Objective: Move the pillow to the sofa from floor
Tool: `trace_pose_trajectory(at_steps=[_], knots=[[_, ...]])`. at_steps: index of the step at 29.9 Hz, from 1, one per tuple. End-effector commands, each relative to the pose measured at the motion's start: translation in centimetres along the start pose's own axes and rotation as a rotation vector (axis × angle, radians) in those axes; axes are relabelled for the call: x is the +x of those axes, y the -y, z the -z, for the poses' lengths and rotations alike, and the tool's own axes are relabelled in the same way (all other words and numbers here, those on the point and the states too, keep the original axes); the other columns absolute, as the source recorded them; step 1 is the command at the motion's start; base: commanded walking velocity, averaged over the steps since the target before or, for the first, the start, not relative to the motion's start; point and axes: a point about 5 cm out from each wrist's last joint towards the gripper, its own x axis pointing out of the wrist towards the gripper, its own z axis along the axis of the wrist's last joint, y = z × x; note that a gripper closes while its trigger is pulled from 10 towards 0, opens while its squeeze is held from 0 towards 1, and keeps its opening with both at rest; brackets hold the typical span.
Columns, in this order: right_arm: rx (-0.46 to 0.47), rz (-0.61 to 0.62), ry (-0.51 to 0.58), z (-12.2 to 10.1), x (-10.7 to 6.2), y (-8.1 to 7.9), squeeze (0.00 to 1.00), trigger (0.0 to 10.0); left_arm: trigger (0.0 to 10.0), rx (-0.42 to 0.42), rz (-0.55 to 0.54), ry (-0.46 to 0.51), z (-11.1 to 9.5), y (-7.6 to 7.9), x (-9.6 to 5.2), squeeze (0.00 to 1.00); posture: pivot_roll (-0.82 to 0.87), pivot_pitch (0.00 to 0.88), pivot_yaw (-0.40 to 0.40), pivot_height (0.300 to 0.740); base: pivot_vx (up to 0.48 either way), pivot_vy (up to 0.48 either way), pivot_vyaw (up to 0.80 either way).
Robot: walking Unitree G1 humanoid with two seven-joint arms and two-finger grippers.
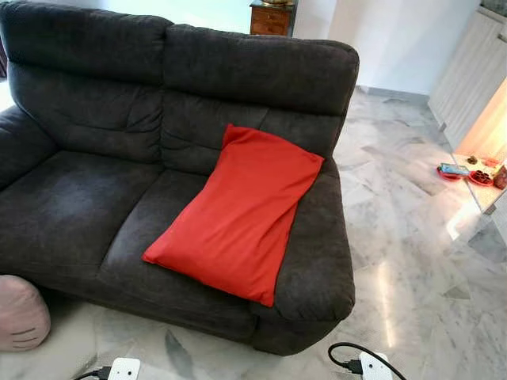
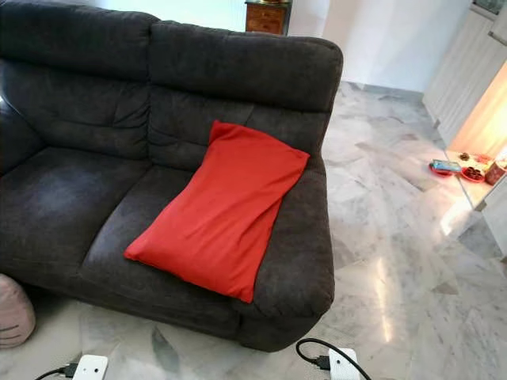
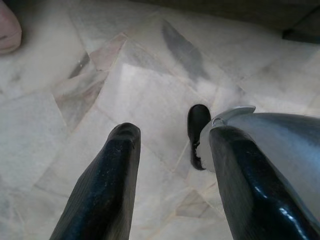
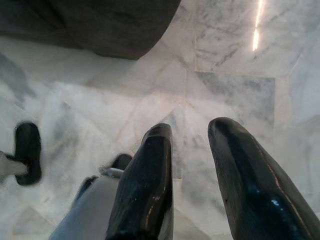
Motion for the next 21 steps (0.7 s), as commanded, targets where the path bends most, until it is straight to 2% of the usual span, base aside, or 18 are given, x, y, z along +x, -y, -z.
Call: trace_pose_trajectory(at_steps=[1,3,5,18,21], knots=[[-0.018,-0.006,0.038,-1.17,0.14,0.02,0.00,10.0,10.0,0.011,0.007,-0.023,0.79,0.13,-0.20,0.00,0.13,0.000,-0.108,0.740,0.000,0.259,0.80],[0.001,-0.012,0.037,-1.18,0.14,-0.04,0.00,10.0,10.0,0.011,0.008,-0.022,0.75,0.18,-0.19,0.00,0.13,0.000,-0.108,0.740,0.000,0.268,0.80],[0.019,-0.019,0.036,-1.16,0.15,-0.10,0.00,10.0,10.0,0.011,0.008,-0.021,0.73,0.23,-0.18,0.00,0.13,0.000,-0.110,0.740,0.000,0.277,0.00],[-0.015,-0.018,0.025,-0.90,0.14,-0.33,0.00,10.0,10.0,0.001,0.005,-0.022,0.69,0.27,-0.16,0.00,0.13,0.000,-0.111,0.740,0.000,0.301,0.00],[-0.016,-0.021,0.022,-0.87,0.15,-0.47,0.00,10.0,10.0,0.000,0.006,-0.021,0.65,0.30,-0.15,0.00,0.13,0.000,-0.110,0.740,0.000,0.316,0.59]])
